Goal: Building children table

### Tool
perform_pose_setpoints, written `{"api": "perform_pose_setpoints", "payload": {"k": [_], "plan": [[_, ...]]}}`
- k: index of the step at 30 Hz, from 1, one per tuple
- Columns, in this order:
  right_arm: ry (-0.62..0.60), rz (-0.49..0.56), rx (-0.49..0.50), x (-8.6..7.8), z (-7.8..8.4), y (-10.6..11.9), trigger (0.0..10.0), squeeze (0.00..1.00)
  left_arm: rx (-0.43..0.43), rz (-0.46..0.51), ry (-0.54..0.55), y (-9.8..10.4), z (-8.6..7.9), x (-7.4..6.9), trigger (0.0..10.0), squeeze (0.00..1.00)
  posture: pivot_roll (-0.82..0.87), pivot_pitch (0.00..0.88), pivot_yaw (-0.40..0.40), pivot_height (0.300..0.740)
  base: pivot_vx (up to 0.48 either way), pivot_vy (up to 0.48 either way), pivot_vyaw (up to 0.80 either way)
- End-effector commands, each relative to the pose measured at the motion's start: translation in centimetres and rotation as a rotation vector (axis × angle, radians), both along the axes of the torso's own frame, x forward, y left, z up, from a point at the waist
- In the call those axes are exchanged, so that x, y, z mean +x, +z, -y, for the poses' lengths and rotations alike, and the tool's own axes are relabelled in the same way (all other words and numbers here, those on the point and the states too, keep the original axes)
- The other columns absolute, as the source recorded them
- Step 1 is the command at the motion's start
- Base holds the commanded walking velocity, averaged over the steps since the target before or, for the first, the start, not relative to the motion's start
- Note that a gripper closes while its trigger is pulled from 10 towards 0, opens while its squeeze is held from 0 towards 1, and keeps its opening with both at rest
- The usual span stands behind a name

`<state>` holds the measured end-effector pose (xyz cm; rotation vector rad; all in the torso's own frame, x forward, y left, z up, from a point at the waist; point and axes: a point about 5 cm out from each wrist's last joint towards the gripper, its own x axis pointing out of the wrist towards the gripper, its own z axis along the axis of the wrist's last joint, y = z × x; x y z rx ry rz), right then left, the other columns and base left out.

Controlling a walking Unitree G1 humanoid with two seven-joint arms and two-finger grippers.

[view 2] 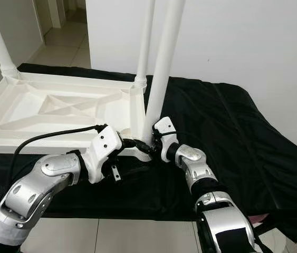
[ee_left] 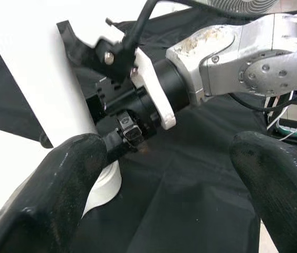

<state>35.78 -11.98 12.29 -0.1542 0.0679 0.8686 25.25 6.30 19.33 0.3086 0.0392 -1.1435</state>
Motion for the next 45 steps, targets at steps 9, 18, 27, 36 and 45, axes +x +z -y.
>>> {"api": "perform_pose_setpoints", "payload": {"k": [9,18,27,36,45], "plan": [[0.01,-0.08,-0.05,-0.9,0.6,-2.3,0.0,0.0,-0.005,-0.015,-0.024,-0.1,0.3,-0.4,10.0,0.0,0.1,0.0,-0.086,0.74,0.0,0.0,0.0],[-0.234,-0.068,-0.055,-0.6,2.4,-2.8,10.0,0.0,-0.017,-0.018,-0.013,-0.1,0.5,-0.4,10.0,0.0,0.1,0.0,-0.095,0.74,0.0,0.0,0.0],[-0.672,-0.049,0.095,-1.3,2.5,-2.1,10.0,0.0,-0.027,-0.026,0.005,-0.4,0.3,-0.5,10.0,0.0,0.09,0.0,-0.121,0.74,0.0,0.0,0.0],[-0.989,0.013,0.154,-4.6,0.2,-0.9,10.0,0.0,-0.032,-0.022,0.018,-0.5,0.3,-0.2,10.0,0.0,0.08,0.0,-0.126,0.74,0.0,0.0,0.0],[-1.012,0.054,0.146,-5.1,0.9,-0.1,10.0,0.0,-0.036,-0.024,0.005,-0.6,0.5,-0.3,10.0,0.0,0.07,0.0,-0.124,0.74,0.0,0.0,0.0]]}}
